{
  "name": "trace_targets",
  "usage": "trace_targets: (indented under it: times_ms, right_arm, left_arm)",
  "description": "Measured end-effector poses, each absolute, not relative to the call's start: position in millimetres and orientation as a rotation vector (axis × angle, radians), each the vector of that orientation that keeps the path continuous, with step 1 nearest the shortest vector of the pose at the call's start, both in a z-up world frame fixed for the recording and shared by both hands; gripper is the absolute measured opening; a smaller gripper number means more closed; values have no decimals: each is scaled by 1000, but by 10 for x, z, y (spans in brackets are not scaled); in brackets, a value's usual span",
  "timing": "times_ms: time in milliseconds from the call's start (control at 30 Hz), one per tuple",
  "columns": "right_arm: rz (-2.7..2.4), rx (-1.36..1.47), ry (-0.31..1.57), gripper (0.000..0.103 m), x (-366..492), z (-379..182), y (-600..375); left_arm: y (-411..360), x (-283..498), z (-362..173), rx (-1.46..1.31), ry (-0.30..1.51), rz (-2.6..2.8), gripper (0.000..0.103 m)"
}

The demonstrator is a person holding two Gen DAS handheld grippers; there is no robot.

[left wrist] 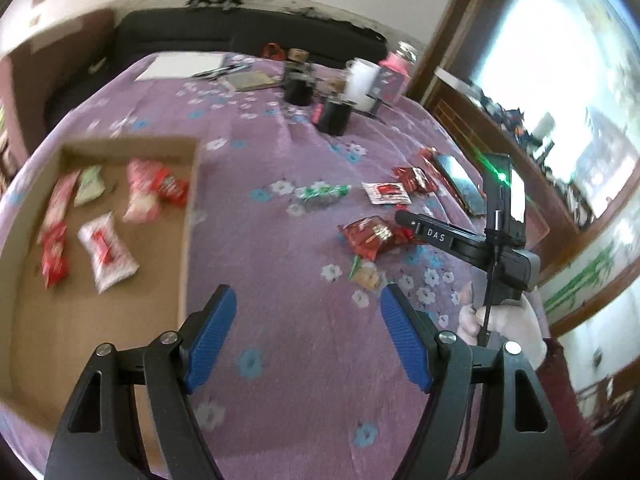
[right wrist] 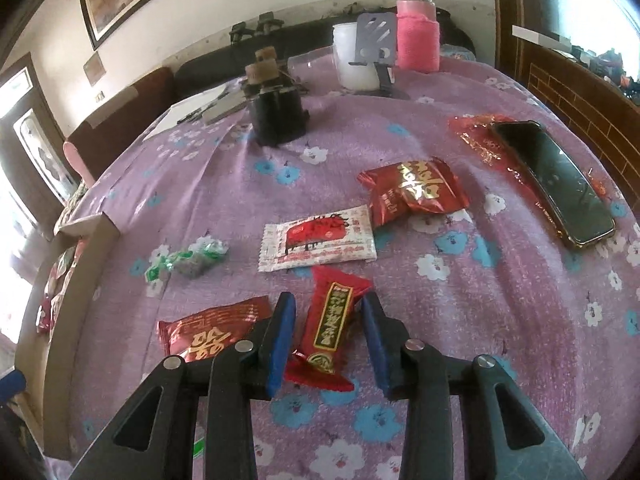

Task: Organize snacks
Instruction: 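Grasp a long red candy bar with the right gripper while the left grasps a red bag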

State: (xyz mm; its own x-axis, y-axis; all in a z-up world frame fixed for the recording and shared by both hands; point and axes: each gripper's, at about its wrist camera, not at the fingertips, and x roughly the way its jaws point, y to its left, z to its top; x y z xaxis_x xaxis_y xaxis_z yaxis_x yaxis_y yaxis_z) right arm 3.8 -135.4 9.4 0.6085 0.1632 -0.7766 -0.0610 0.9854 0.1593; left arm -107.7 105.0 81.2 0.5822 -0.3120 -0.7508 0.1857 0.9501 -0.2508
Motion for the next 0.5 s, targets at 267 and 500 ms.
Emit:
trace_targets:
  times_ms: [267, 500]
  right_arm:
    - [121, 183, 903, 21, 16, 94, -1563]
    - [134, 255, 912, 21, 0, 90, -1721]
  left_arm:
    - [486, -430, 593, 18, 988, -358, 74]
    - [63, -117, 394, 192, 971, -434, 74]
